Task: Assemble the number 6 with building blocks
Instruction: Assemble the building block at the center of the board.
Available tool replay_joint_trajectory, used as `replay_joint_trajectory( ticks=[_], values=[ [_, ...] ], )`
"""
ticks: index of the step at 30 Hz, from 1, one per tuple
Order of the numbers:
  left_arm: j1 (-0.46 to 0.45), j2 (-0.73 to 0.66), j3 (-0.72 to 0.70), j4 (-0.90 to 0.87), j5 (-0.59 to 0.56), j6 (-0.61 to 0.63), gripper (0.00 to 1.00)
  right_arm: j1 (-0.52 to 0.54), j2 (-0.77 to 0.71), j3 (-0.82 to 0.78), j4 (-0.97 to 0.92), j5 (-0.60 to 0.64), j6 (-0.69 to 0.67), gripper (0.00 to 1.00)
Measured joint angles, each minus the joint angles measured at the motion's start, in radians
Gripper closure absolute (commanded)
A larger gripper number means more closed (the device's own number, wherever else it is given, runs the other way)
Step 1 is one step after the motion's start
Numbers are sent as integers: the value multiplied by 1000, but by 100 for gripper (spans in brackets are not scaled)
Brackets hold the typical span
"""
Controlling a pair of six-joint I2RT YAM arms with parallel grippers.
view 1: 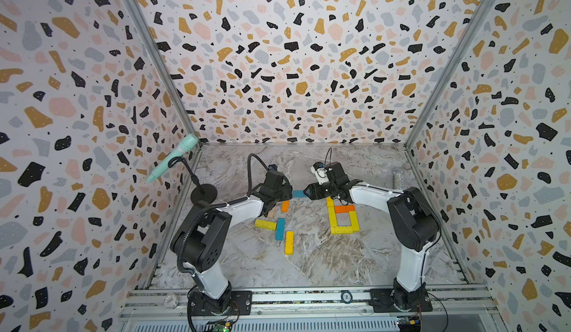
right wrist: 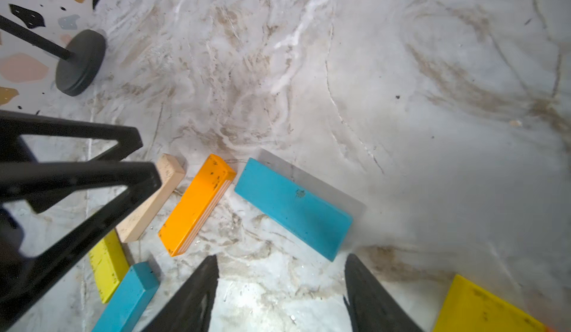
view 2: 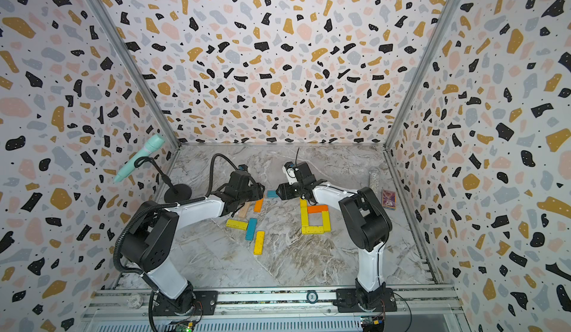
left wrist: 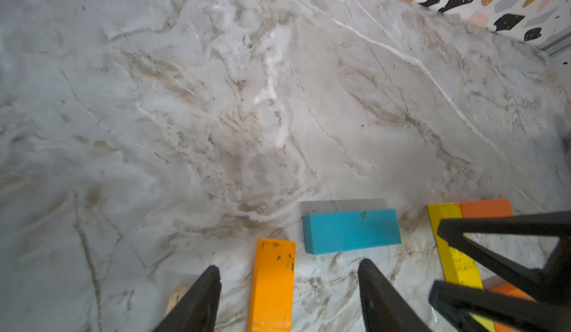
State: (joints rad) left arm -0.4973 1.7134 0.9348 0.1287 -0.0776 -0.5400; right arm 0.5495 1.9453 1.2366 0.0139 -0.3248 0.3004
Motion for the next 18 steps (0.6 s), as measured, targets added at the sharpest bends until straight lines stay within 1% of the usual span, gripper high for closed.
replay_joint_trajectory(
  ticks=[7, 12, 18],
  values=[
    [16, 5, -48, 48, 47, -28, 32, -3, 84, 62, -43, 3, -4, 34],
    [22, 7, -80, 117, 76, -48, 31, -2, 121, 119, -61, -1, -16, 34],
    [26, 35, -99, 162, 103, -64, 31, 1, 187, 199, -78, -2, -26, 34]
  ],
)
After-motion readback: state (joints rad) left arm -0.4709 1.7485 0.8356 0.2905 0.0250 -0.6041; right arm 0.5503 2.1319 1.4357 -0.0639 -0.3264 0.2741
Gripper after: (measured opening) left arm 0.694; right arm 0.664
